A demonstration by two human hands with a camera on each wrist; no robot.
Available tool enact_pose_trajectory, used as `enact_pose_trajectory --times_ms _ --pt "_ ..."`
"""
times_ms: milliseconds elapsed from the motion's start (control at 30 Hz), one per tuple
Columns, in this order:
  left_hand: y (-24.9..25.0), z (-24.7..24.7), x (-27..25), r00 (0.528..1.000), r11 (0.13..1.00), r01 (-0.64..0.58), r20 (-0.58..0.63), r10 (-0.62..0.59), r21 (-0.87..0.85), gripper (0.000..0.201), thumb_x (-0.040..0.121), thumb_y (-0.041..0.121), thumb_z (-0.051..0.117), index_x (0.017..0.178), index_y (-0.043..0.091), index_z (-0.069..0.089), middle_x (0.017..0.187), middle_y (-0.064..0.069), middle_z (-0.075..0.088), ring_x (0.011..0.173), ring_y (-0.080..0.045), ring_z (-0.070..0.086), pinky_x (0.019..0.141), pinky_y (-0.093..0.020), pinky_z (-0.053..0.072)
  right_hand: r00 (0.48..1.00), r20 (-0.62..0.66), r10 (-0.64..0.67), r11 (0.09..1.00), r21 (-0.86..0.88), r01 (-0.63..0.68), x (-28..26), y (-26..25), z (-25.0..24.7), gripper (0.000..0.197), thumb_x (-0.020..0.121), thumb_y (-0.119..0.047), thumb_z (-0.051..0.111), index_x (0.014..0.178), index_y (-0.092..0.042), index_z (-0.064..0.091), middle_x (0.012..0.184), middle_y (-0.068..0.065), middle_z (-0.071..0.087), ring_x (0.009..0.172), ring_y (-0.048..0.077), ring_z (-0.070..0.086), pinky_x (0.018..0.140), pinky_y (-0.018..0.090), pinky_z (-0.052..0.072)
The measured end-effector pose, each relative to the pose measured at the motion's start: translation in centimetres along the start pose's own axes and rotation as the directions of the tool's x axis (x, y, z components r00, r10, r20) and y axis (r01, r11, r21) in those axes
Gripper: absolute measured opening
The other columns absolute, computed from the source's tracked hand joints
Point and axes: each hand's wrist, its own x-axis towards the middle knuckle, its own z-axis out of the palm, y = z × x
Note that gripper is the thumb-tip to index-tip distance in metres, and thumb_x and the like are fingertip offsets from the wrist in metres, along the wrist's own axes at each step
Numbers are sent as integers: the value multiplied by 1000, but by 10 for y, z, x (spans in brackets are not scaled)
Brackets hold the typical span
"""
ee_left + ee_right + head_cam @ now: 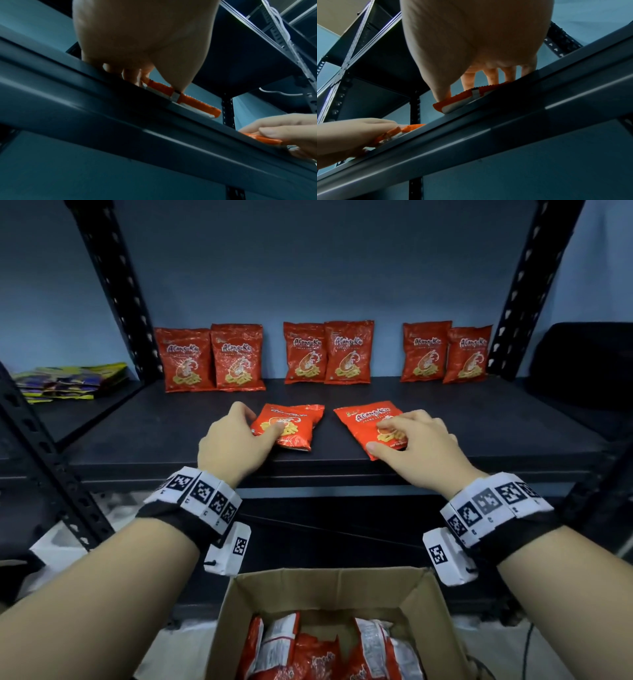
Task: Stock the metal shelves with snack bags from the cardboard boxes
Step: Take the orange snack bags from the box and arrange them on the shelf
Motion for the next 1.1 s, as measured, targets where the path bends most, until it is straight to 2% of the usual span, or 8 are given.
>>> enact_pose_trajectory --times_ms 233,400,500,567,700,833,967,1100 --pt "18 20 23 1000 989 26 10 -28 148 65 85 78 51 117 22 55 121 -5 63 115 -32 59 96 -50 49 984 -154 89 985 158 -64 -3 10 -7 20 95 -51 60 104 -34 64 115 -1 50 116 31 53 102 52 46" --pt "32 25 25 998 988 61 27 -65 139 81 83 79 54 135 17 47 137 -12 51 126 -37 51 101 -56 45 963 -113 245 963 141 -229 1 5 -12 68 84 -64 69 135 -26 44 121 4 57 120 31 53 100 54 48" --pt "36 25 7 981 989 -104 -153 120 108 59 90 63 61 127 18 52 128 -10 51 123 -35 47 97 -52 40 959 -108 264 930 293 -223 1 4 -14 78 81 -56 79 139 -22 41 113 1 58 106 25 58 88 42 51" --pt "39 24 -6 910 947 -314 -263 321 71 36 92 49 63 113 20 59 115 -5 53 114 -31 47 93 -48 38 955 -128 268 904 375 -203 2 3 -16 82 81 -44 84 144 -18 39 109 0 56 97 19 55 75 31 44" --pt "56 18 -22 840 839 -525 -242 485 -140 17 90 34 69 90 21 57 93 4 56 94 -18 51 85 -37 44 943 -123 310 812 550 -195 4 1 -17 95 77 -34 90 152 -11 36 114 1 63 105 19 63 88 32 49" --pt "73 13 -39 948 867 -283 19 319 -409 28 89 38 76 105 22 59 93 5 64 82 -6 60 78 -25 50 967 -139 212 666 745 -38 -5 -2 -16 31 81 -19 88 105 -22 69 99 -3 76 90 13 75 91 44 61" --pt "75 12 -43 955 816 -5 239 176 -579 63 85 57 75 131 23 48 102 2 71 94 -12 71 88 -42 60 988 -133 79 623 780 55 -19 -5 -15 42 80 -22 88 115 -22 65 109 -2 75 97 13 74 91 43 61" --pt "78 3 -48 924 614 167 340 176 -771 46 93 32 74 129 10 55 114 -12 74 100 -23 75 83 -39 63 997 -38 -63 605 793 68 -32 -6 -12 48 76 -13 91 115 -17 63 110 4 76 100 19 74 93 46 60"
